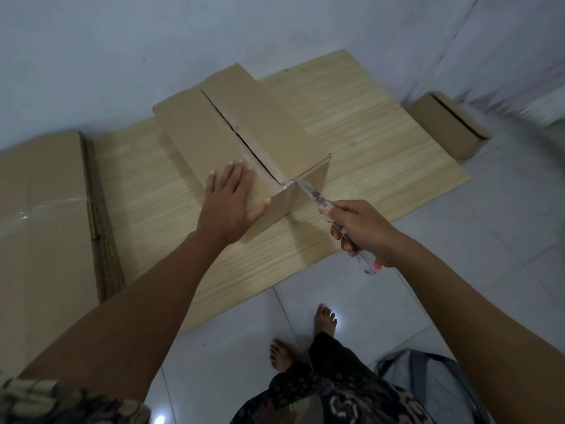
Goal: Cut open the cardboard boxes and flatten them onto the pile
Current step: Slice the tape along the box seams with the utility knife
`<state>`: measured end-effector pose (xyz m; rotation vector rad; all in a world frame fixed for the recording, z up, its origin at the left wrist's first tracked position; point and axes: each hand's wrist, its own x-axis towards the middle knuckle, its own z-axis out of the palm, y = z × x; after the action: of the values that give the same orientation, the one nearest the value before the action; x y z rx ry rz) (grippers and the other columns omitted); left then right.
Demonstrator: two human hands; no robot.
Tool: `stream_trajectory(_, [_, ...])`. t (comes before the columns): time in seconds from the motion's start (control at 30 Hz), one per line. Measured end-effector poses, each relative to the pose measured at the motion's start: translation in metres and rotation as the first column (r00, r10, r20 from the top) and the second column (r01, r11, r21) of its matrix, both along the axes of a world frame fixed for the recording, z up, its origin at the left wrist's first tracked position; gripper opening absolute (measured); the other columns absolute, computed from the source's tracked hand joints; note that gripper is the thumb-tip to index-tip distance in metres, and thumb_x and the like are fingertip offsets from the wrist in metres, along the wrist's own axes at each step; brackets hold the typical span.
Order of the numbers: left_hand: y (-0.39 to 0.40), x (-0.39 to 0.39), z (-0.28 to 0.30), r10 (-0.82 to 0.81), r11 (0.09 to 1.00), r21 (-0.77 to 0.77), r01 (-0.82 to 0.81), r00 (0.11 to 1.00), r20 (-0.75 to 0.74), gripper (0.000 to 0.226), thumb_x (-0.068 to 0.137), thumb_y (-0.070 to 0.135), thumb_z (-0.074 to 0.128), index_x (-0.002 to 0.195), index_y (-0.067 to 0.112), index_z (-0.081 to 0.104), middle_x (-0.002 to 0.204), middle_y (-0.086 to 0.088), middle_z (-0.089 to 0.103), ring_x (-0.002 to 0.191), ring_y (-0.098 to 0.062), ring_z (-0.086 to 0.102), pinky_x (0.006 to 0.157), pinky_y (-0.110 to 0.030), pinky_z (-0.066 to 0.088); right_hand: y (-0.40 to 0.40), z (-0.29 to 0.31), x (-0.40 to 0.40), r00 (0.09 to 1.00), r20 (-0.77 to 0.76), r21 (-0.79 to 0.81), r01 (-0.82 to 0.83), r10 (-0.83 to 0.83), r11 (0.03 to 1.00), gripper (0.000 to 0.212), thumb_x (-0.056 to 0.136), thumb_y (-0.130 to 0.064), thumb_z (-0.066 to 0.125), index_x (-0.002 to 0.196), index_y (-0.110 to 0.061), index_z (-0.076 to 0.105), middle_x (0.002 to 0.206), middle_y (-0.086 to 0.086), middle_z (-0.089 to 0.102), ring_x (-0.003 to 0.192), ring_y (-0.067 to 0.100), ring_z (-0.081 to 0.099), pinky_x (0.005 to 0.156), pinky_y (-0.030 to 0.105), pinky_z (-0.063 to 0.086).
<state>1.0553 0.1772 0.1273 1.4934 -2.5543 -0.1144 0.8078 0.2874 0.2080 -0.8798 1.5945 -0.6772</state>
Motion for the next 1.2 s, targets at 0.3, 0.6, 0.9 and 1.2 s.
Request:
stream_trajectory(0.3, [0.001, -0.001, 0.003, -0.001, 1.000, 0.001, 0.001, 1.000, 0.006, 0.085, 0.094, 0.067, 0.028, 0.154, 0.007, 0.036, 0.163, -0.016, 0.030, 0.151, -0.034, 0.025, 0.121, -0.060, 0.017, -0.010, 0.009, 0.012, 0.992, -0.038, 0.060, 0.121, -0.119, 0.991, 0.024, 0.103, -0.026, 0.050, 0.094, -0.009, 0.064, 0.072, 0.007, 0.055, 0.041, 0.011, 0.046, 0.041, 0.020, 0.041])
stream_trajectory(0.6, [0.002, -0.002, 0.003, 0.009, 1.000, -0.012, -0.009, 1.000, 0.005, 0.083, 0.097, 0.064, 0.027, 0.153, 0.004, 0.038, 0.160, -0.018, 0.034, 0.149, -0.038, 0.028, 0.119, -0.061, 0.020, -0.023, 0.015, 0.023, 0.985, -0.033, 0.171, 0.174, -0.170, 0.970, 0.022, 0.100, -0.025, 0.054, 0.084, -0.011, 0.062, 0.067, 0.005, 0.056, 0.041, 0.011, 0.049, 0.046, 0.023, 0.045])
stream_trajectory(0.9, [-0.001, -0.005, 0.004, 0.014, 0.999, 0.032, -0.015, 0.999, 0.035, 0.084, 0.097, 0.065, 0.021, 0.156, 0.006, 0.033, 0.162, -0.013, 0.030, 0.152, -0.036, 0.022, 0.121, -0.059, 0.015, -0.026, 0.009, 0.032, 0.987, -0.056, 0.173, 0.156, -0.149, 0.972, 0.023, 0.099, -0.025, 0.056, 0.083, -0.010, 0.065, 0.067, 0.007, 0.060, 0.048, 0.016, 0.051, 0.058, 0.034, 0.047])
stream_trajectory(1.2, [-0.004, -0.004, 0.004, -0.006, 1.000, 0.027, 0.004, 0.999, 0.051, 0.077, 0.099, 0.060, 0.024, 0.150, 0.005, 0.042, 0.157, -0.015, 0.039, 0.147, -0.039, 0.031, 0.117, -0.061, 0.024, -0.030, 0.001, 0.023, 0.995, -0.006, 0.158, 0.103, -0.104, 0.982, 0.020, 0.099, -0.022, 0.058, 0.084, -0.010, 0.063, 0.068, 0.007, 0.057, 0.045, 0.013, 0.046, 0.045, 0.023, 0.040])
